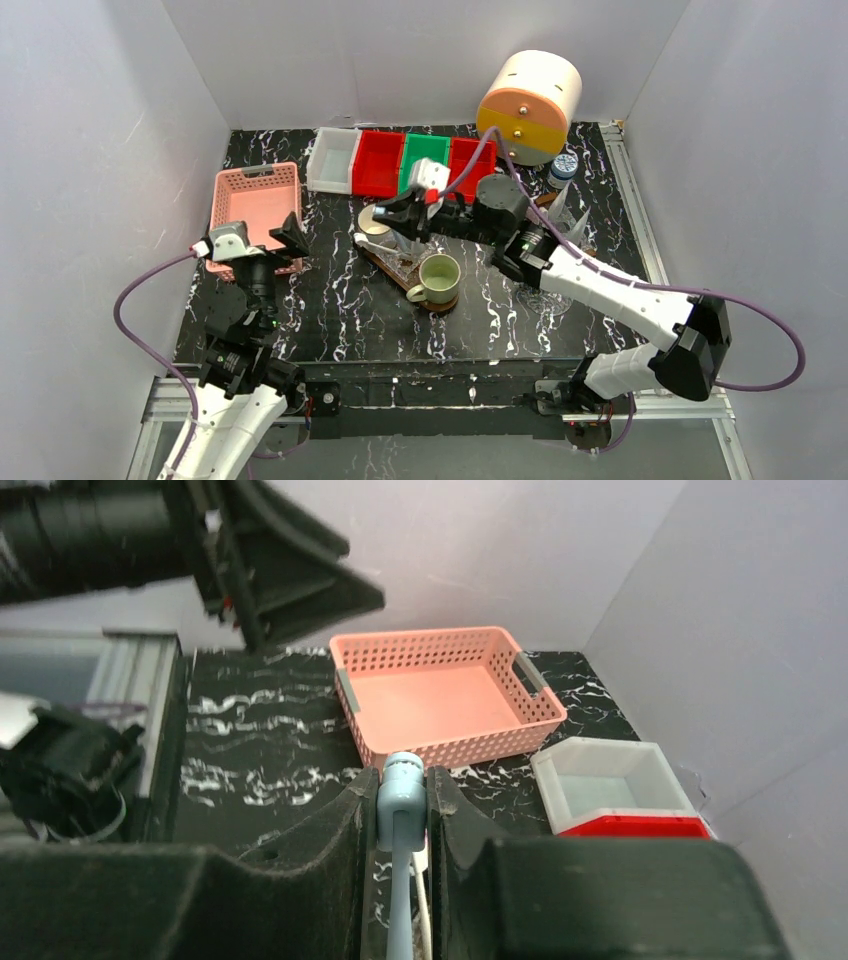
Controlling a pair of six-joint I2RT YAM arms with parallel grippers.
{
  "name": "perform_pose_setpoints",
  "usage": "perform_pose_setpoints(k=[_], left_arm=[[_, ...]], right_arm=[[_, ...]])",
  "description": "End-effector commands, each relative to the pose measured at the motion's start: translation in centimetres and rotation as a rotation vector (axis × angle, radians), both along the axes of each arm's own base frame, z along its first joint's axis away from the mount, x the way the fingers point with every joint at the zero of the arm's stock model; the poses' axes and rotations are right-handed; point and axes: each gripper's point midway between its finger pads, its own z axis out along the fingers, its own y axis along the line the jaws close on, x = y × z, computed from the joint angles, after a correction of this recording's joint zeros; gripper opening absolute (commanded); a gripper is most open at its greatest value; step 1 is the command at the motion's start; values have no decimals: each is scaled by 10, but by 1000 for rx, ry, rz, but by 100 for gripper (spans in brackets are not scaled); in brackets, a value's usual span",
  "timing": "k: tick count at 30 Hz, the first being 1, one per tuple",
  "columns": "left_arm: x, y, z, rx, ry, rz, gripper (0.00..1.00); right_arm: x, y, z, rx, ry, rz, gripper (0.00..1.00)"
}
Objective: Prepare toiletry sets of a toothbrush and toothpaste on the tray
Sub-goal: Place the toothbrush in the toothpaste holder.
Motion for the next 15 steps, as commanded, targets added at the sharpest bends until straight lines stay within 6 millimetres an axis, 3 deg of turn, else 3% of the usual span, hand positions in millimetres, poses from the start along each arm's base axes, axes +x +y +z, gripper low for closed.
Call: perform_pose_setpoints(k=[1, 8, 15], left_arm=[[-12, 41, 3, -89, -19, 212, 98], [-13, 44, 1, -90, -30, 223, 98], [-8, 36, -2, -64, -18, 185, 98]], right_arm=[[-19, 13, -10, -76, -227, 106, 1], [-18, 27, -51, -165, -308, 141, 1], [-19, 35, -77, -221, -340, 166, 1]])
